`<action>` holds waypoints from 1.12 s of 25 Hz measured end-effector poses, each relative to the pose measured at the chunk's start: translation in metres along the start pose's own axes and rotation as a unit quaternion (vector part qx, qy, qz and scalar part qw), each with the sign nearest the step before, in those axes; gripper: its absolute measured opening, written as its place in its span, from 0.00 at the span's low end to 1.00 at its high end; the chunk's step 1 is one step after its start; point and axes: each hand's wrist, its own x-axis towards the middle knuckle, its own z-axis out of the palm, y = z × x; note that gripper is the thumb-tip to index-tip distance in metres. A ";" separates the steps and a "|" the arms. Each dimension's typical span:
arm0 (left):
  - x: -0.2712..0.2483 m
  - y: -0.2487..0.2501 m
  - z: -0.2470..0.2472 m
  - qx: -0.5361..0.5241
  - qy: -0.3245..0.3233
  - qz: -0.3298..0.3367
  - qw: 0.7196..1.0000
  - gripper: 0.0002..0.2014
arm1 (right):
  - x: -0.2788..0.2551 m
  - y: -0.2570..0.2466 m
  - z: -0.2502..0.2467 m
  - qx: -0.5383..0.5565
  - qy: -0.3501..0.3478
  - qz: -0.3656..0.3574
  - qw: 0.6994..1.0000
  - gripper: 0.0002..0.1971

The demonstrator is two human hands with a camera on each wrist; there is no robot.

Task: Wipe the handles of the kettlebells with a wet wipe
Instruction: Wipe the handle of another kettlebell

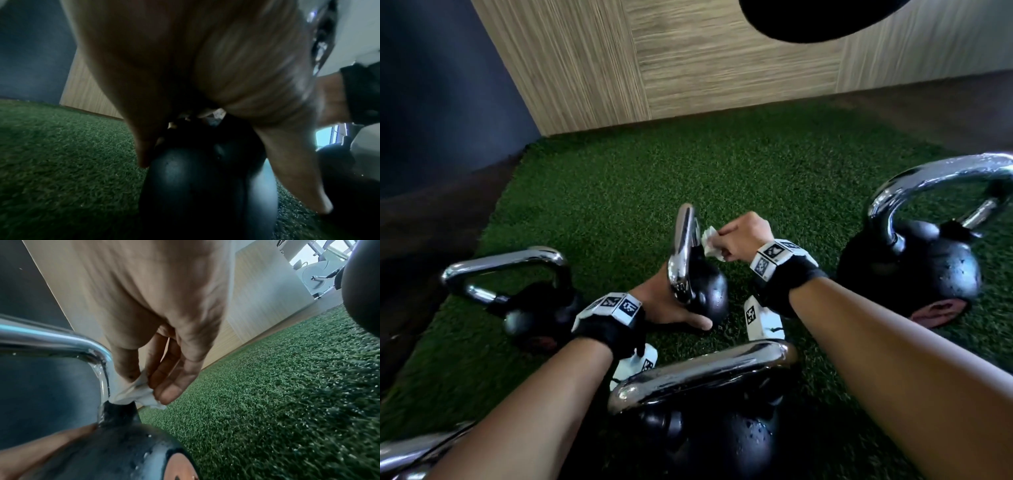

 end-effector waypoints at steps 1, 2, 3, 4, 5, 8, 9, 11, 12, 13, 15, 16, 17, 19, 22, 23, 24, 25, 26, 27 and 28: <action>0.002 -0.002 0.006 -0.014 0.028 0.019 0.999 0.28 | 0.002 0.002 0.006 0.011 -0.003 -0.008 1.000 0.08; 0.004 -0.005 0.010 -0.029 0.052 0.035 0.998 0.29 | 0.004 0.004 0.009 0.028 -0.008 -0.012 0.999 0.09; 0.004 -0.007 0.012 -0.031 0.065 0.043 0.996 0.32 | 0.005 0.005 0.012 0.054 -0.016 -0.009 0.998 0.10; 0.002 -0.008 0.012 -0.024 0.066 0.044 0.997 0.37 | 0.006 0.006 0.015 0.086 -0.023 -0.004 0.996 0.10; 0.002 -0.009 0.013 -0.011 0.057 0.034 0.998 0.40 | 0.007 0.006 0.017 0.111 -0.022 -0.005 0.994 0.09; 0.002 -0.012 0.013 0.007 0.035 -0.017 0.999 0.45 | 0.016 0.003 0.021 0.151 0.019 -0.046 0.987 0.03; 0.003 -0.013 0.013 0.003 0.033 -0.026 0.999 0.46 | 0.018 0.003 0.021 0.163 0.022 -0.054 0.985 0.02; 0.004 -0.015 0.014 0.014 0.035 -0.039 0.999 0.46 | 0.019 0.004 0.023 0.185 -0.002 -0.049 0.982 0.03; 0.003 -0.015 0.015 0.014 0.035 -0.043 0.998 0.46 | 0.019 0.003 0.022 0.190 -0.016 -0.046 0.981 0.03; 0.003 -0.014 0.014 0.006 0.034 -0.047 0.998 0.45 | 0.020 0.000 0.020 0.179 -0.017 -0.054 0.982 0.03; 0.003 -0.010 0.013 -0.006 0.027 -0.054 0.998 0.43 | 0.020 -0.010 0.012 0.117 0.022 -0.117 0.986 0.05; 0.003 -0.009 0.012 -0.015 0.022 -0.054 0.998 0.43 | 0.016 -0.017 0.008 0.094 0.041 -0.156 0.982 0.05; 0.003 -0.008 0.011 -0.027 0.021 -0.055 0.998 0.42 | 0.011 -0.024 0.004 0.077 0.055 -0.194 0.976 0.06; 0.002 -0.005 0.008 -0.032 0.019 -0.066 0.997 0.40 | 0.002 -0.033 -0.001 0.031 0.064 -0.261 0.963 0.10; 0.003 -0.005 0.010 -0.027 0.022 -0.066 0.997 0.34 | -0.002 -0.036 -0.008 0.031 0.022 -0.249 0.968 0.09; 0.003 -0.004 0.009 -0.035 0.031 -0.068 0.997 0.35 | -0.001 -0.036 -0.010 0.060 0.006 -0.217 0.974 0.08; 0.003 -0.002 0.008 -0.044 0.036 -0.067 0.996 0.36 | -0.002 -0.036 -0.011 0.083 -0.001 -0.192 0.978 0.07; 0.004 -0.001 0.007 -0.050 0.032 -0.064 0.996 0.36 | -0.004 -0.036 -0.011 0.095 -0.002 -0.185 0.978 0.07; 0.004 0.000 0.006 -0.053 0.023 -0.059 0.997 0.34 | -0.008 -0.036 -0.010 0.100 -0.006 -0.195 0.976 0.06; 0.003 0.002 0.004 -0.052 0.015 -0.053 0.997 0.33 | -0.012 -0.036 -0.011 0.100 -0.020 -0.211 0.972 0.06; 0.003 0.003 0.001 -0.051 0.011 -0.048 0.997 0.31 | -0.016 -0.036 -0.012 0.097 -0.045 -0.218 0.970 0.05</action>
